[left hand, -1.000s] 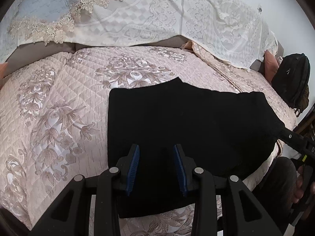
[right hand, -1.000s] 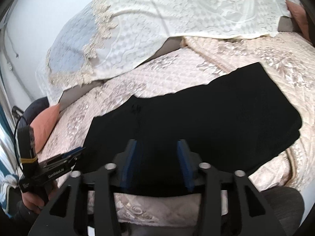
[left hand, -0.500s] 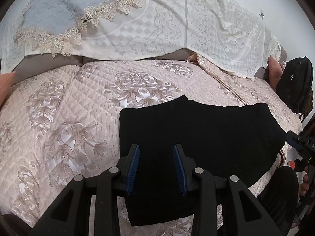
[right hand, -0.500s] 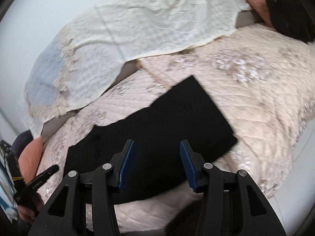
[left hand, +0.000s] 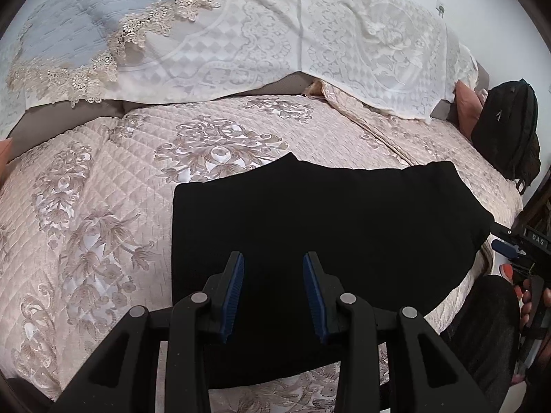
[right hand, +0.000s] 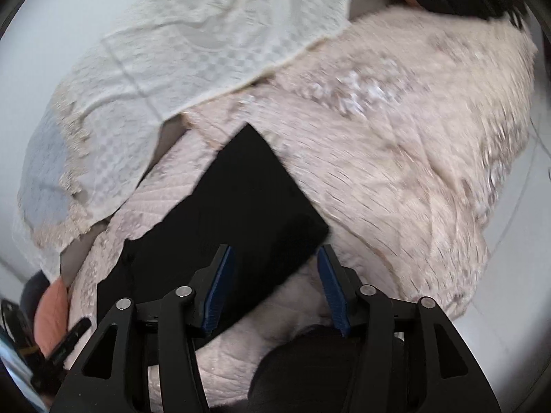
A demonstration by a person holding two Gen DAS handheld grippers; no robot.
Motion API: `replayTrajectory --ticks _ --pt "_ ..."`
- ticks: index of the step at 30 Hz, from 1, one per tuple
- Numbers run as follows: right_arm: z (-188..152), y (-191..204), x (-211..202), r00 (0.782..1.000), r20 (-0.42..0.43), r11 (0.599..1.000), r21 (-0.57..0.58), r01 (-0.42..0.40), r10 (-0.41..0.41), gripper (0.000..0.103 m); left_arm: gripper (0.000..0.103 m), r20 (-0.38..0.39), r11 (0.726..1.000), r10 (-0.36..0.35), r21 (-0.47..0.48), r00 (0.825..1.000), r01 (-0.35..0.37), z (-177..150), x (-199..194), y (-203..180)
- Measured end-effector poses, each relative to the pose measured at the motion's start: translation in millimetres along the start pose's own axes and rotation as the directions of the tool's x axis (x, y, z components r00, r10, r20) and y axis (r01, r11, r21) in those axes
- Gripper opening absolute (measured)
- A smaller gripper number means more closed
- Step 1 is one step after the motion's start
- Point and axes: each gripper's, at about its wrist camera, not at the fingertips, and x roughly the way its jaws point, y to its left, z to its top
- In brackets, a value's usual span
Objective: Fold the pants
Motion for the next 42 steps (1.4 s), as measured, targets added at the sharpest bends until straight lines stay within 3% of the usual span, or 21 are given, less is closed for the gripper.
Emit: replayTrajectory --ticks 8,11,16,22,29,30,34,42 --pt "10 -20 13 0.992 -0.01 0.977 0.179 -0.12 0.123 0.06 0.038 -0.013 1.0 0.005 -0.007 1.0 -0.006 -1 4 2" --pt "11 -22 17 0.989 -0.001 0.965 0.221 -0.145 0.149 0.066 0.038 -0.027 1.0 0.001 -0.009 1.0 -0.001 -1 8 2" --pt "16 -29 23 0.986 0.03 0.944 0.284 -0.165 0.164 0.067 0.038 -0.033 1.0 -0.003 0.002 0.999 0.003 2 13 -3" --pt "16 -13 22 0.98 0.026 0.945 0.261 -0.198 0.198 0.067 0.038 -0.028 1.0 -0.011 0.001 1.0 0.012 3 12 -6" --pt "22 -7 36 0.991 0.011 0.959 0.254 -0.129 0.13 0.067 0.038 -0.035 1.0 -0.004 -0.015 0.999 0.004 2 12 0" --pt "23 -4 37 0.994 0.003 0.965 0.24 -0.109 0.111 0.063 0.038 -0.032 1.0 -0.004 -0.018 0.999 0.003 2 11 2" --pt "24 4 33 0.994 0.009 0.975 0.196 -0.107 0.107 0.034 0.038 -0.038 1.0 -0.003 -0.028 0.999 0.002 1 14 7" --pt "21 -5 33 0.992 0.016 0.97 0.208 -0.13 0.129 0.024 0.038 -0.012 0.999 -0.006 -0.035 1.0 0.005 0 5 10"
